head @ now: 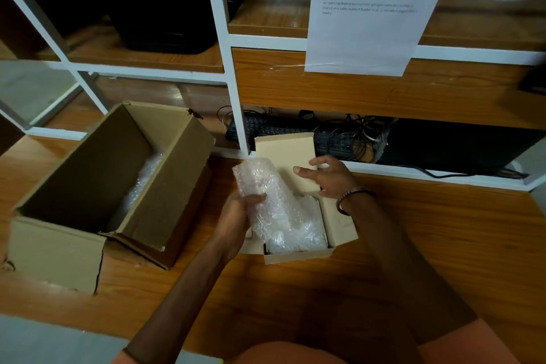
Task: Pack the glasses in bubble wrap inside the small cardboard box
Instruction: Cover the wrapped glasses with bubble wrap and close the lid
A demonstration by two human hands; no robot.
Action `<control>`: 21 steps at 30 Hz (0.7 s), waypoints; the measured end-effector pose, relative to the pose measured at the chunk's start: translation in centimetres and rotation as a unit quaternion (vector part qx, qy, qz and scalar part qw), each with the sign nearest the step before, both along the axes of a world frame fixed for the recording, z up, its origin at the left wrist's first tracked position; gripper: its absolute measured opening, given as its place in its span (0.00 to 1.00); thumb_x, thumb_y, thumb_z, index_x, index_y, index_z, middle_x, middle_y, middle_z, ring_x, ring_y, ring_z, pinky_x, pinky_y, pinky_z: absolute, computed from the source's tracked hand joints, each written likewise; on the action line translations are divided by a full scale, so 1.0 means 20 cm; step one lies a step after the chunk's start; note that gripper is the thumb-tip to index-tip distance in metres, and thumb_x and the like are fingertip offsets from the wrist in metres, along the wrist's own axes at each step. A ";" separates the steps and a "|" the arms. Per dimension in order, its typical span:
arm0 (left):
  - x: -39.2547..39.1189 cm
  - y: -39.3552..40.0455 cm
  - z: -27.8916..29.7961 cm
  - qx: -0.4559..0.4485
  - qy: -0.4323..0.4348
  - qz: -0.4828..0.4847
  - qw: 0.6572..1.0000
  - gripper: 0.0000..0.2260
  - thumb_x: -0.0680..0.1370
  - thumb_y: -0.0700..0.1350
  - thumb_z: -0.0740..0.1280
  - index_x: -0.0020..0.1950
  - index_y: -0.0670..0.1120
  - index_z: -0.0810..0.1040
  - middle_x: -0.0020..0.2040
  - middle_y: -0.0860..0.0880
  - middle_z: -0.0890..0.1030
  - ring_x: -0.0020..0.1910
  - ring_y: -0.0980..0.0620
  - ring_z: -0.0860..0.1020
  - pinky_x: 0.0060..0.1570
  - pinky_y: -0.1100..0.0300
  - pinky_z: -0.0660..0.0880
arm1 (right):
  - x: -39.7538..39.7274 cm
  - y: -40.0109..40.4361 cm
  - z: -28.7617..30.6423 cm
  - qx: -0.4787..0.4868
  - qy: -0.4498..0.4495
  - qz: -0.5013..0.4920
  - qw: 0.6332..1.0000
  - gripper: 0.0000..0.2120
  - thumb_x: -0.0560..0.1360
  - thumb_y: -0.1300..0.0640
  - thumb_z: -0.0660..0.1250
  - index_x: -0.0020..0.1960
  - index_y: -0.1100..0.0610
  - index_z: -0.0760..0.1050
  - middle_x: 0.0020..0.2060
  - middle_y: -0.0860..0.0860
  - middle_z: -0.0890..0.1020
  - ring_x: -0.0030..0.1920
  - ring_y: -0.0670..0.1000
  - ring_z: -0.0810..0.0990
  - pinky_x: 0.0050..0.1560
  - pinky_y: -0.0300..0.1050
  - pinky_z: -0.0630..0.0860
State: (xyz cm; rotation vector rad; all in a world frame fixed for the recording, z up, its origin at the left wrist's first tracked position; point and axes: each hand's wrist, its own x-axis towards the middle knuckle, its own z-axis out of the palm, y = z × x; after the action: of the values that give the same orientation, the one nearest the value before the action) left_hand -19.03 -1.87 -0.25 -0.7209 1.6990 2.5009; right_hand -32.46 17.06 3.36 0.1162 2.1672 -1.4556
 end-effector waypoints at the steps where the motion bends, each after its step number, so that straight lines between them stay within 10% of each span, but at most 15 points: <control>1: 0.01 0.00 0.01 0.029 0.003 -0.003 1.000 0.21 0.80 0.38 0.69 0.74 0.46 0.76 0.65 0.45 0.86 0.62 0.44 0.85 0.61 0.46 0.81 | 0.01 0.01 -0.02 -0.001 -0.039 0.012 0.999 0.35 0.68 0.38 0.82 0.69 0.50 0.76 0.64 0.52 0.80 0.63 0.53 0.80 0.52 0.49 0.83; 4: 0.03 -0.01 0.02 0.082 0.020 -0.024 0.996 0.20 0.81 0.36 0.66 0.73 0.43 0.77 0.66 0.43 0.85 0.65 0.41 0.84 0.65 0.43 0.78 | 0.05 0.05 -0.07 -0.139 -0.188 0.066 0.970 0.35 0.65 0.37 0.83 0.68 0.49 0.80 0.63 0.55 0.85 0.63 0.57 0.83 0.65 0.61 0.80; 8: 0.01 -0.01 -0.02 -0.026 -0.025 -0.060 0.998 0.17 0.81 0.43 0.69 0.71 0.48 0.79 0.66 0.44 0.85 0.64 0.41 0.84 0.64 0.40 0.80 | 0.03 0.13 -0.12 -0.245 -0.140 0.035 0.959 0.27 0.71 0.58 0.80 0.69 0.53 0.78 0.57 0.53 0.88 0.55 0.54 0.84 0.57 0.51 0.79; 11: -0.03 -0.02 -0.08 -0.161 -0.089 -0.045 0.982 0.13 0.82 0.45 0.71 0.67 0.50 0.80 0.61 0.44 0.86 0.58 0.40 0.86 0.56 0.43 0.85 | 0.03 0.18 -0.15 -0.182 -0.099 0.005 0.978 0.27 0.72 0.67 0.79 0.67 0.57 0.75 0.60 0.57 0.86 0.52 0.53 0.87 0.46 0.47 0.84; 16: -0.02 0.01 -0.19 -0.257 -0.104 -0.049 0.960 0.14 0.80 0.40 0.75 0.64 0.44 0.78 0.54 0.43 0.87 0.46 0.46 0.88 0.42 0.51 0.87 | 0.07 0.18 -0.28 -0.023 -0.039 0.015 0.999 0.35 0.68 0.70 0.82 0.68 0.59 0.68 0.61 0.61 0.81 0.60 0.63 0.83 0.55 0.63 0.84; 21: 0.00 0.05 -0.28 -0.367 -0.089 -0.083 0.922 0.28 0.77 0.43 0.79 0.74 0.47 0.71 0.58 0.47 0.84 0.44 0.54 0.85 0.37 0.61 0.82 | 0.11 0.14 -0.37 0.086 0.134 0.056 0.986 0.24 0.69 0.65 0.82 0.60 0.59 0.74 0.56 0.55 0.80 0.54 0.57 0.81 0.44 0.40 0.77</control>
State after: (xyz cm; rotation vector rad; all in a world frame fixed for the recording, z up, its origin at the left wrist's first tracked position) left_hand -19.10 -0.96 -5.79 -0.7503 2.4944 1.5859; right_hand -30.26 19.84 -3.96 -0.1471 2.4706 -1.2788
